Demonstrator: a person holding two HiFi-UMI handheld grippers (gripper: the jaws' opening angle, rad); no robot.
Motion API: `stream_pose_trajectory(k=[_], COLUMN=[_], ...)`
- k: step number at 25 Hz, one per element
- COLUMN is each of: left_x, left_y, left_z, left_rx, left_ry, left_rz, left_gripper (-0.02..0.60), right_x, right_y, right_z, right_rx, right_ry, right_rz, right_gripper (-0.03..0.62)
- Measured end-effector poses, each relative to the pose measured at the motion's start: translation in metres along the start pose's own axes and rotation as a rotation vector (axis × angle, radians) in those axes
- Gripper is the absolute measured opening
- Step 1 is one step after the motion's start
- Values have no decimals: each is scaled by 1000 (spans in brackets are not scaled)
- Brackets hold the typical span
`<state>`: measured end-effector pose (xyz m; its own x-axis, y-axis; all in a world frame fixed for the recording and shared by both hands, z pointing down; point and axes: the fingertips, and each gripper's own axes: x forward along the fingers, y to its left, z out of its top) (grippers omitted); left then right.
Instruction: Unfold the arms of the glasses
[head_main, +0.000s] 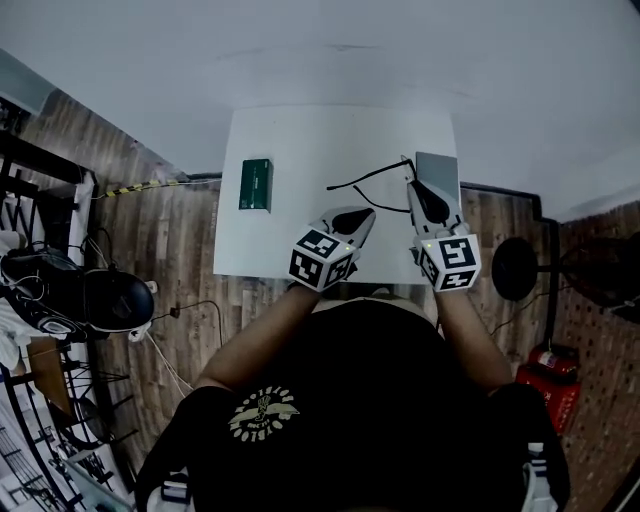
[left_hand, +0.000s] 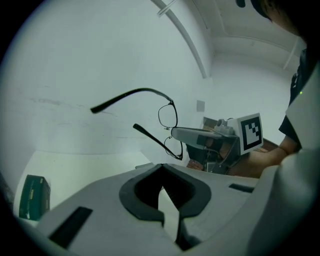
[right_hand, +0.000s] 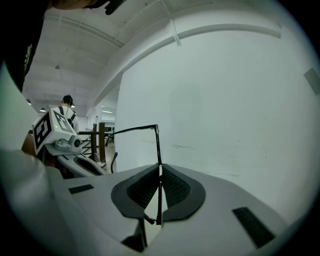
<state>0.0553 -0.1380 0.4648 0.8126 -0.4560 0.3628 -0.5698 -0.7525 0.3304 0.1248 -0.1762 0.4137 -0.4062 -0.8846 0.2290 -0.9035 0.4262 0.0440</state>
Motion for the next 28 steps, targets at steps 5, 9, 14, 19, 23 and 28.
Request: stream_pose_trajectory(k=[5,9,14,19,23,28], left_x=[7,10,14,20,25,28], left_y=[-9,-6,-8,-19,-20,-12], left_z=[10,19,31,37,40,34], left_rx=[-15,-40,-67,-88,-107,-146], left_ry=[-40,-84,-142,-162,-165,-146], left_rz=[35,89,140,122,135,142], left_gripper=[8,71,83,83,92,84], right_x=[2,5,5,6,4,5], right_y=[-16,-18,-18,-26,-30,-24], right_z=[-2,-1,-2,-8,-8,-13], right_rx=[-7,-3,-13,-17,-16,-33], right_ry=[-1,-5,-14,-12,-15,-17], right_rz=[39,89,160,186,198,212], right_gripper=[18,18,18,18,18,18])
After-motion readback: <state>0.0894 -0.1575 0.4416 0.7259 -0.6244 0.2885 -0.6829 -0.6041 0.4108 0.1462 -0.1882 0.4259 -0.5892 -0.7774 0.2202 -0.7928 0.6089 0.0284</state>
